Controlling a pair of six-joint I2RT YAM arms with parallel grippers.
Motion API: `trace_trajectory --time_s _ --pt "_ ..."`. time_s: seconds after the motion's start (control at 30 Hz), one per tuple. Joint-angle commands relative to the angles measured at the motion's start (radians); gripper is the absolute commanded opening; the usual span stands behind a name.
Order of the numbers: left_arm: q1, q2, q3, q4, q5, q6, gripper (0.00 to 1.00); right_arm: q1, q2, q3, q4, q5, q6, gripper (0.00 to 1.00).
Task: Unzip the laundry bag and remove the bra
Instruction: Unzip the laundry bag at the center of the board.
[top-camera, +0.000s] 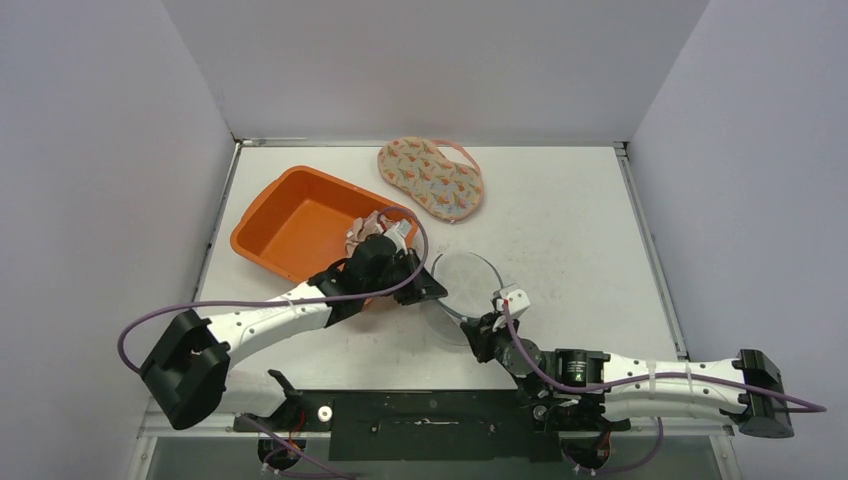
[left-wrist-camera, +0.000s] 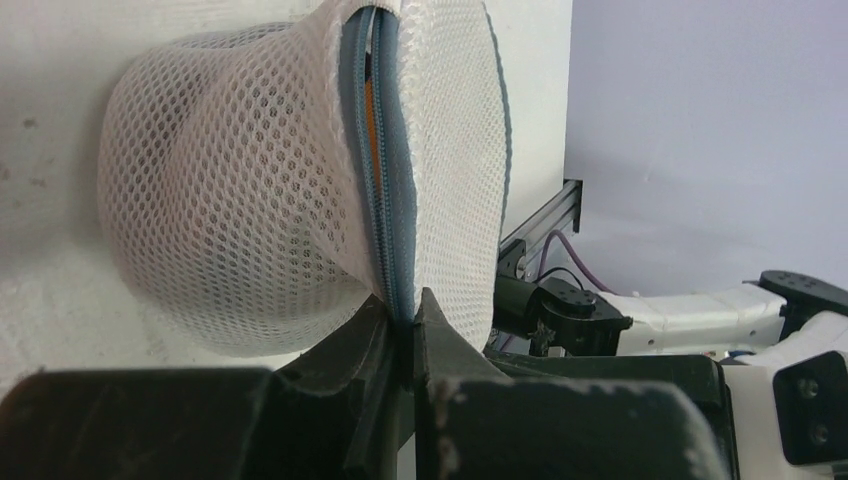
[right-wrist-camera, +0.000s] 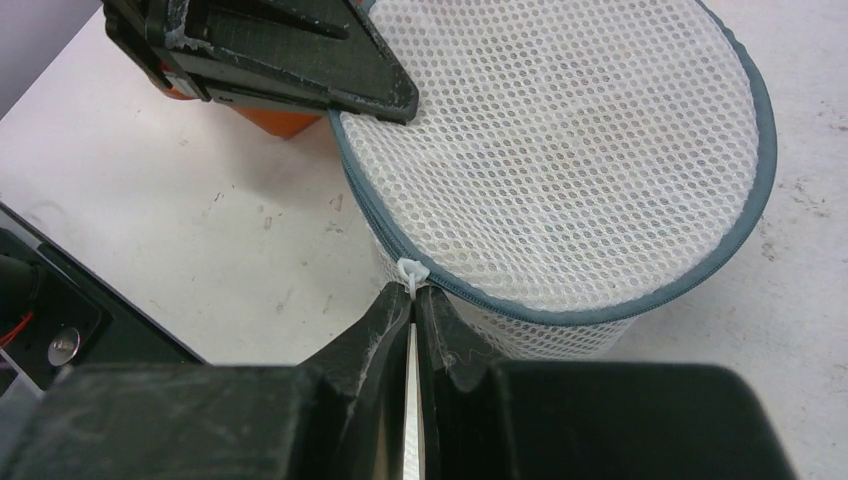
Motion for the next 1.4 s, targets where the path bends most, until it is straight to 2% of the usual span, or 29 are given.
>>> trace_trajectory --time_s 0.0,0.1,0.2,0.23,0.27,0.33,0.4,0.47,0.53,0.63,0.77,0.93,1.23,1.37 --pt "0.049 0.052 0.102 -0.002 0.117 0.163 0.0 0.001 -0.029 -0.001 -0.044 0.046 -0.022 0.05" --pt "0.076 0.103 0.143 0.035 0.174 0.188 0.0 0.004 -0.025 0.002 -0.048 0.045 -0.028 0.05" --pt "0.085 0.181 0.217 0.0 0.211 0.214 0.0 0.006 -0.011 -0.012 -0.007 0.038 -0.026 0.05" --pt "0.084 0.201 0.232 -0.016 0.212 0.221 0.05 0.007 0.003 -0.019 0.012 0.036 -0.023 0.05" --pt "0.084 0.215 0.235 -0.019 0.211 0.223 0.15 0.008 0.013 -0.023 0.023 0.036 -0.02 0.05" --pt "0.084 0.213 0.211 -0.019 0.197 0.204 0.47 0.011 0.035 -0.033 0.08 0.039 -0.011 0.05" --pt "0.084 0.182 0.169 -0.019 0.169 0.18 0.71 0.011 0.055 -0.042 0.128 0.039 -0.009 0.05" --pt "0.084 0.135 0.133 -0.058 0.133 0.16 0.85 0.011 0.078 -0.044 0.171 0.034 -0.017 0.05" --pt "0.084 0.082 0.108 -0.113 0.099 0.151 0.92 0.011 0.109 -0.034 0.202 0.02 -0.031 0.05" --pt "0.084 -0.013 0.073 -0.199 0.06 0.135 0.97 0.011 0.163 -0.006 0.236 -0.002 -0.057 0.05" --pt "0.082 -0.136 0.006 -0.245 0.021 0.076 0.97 0.006 0.219 0.023 0.28 -0.027 -0.08 0.05" --pt "0.053 -0.229 -0.099 -0.161 0.011 -0.056 0.97 -0.003 0.286 0.056 0.332 -0.071 -0.106 0.05" --pt "-0.025 -0.175 -0.11 -0.057 -0.066 -0.156 0.92 -0.007 0.392 0.117 0.366 -0.153 -0.152 0.05" --pt "-0.025 -0.172 -0.12 -0.035 -0.101 -0.185 0.82 -0.008 0.39 0.111 0.364 -0.16 -0.147 0.05"
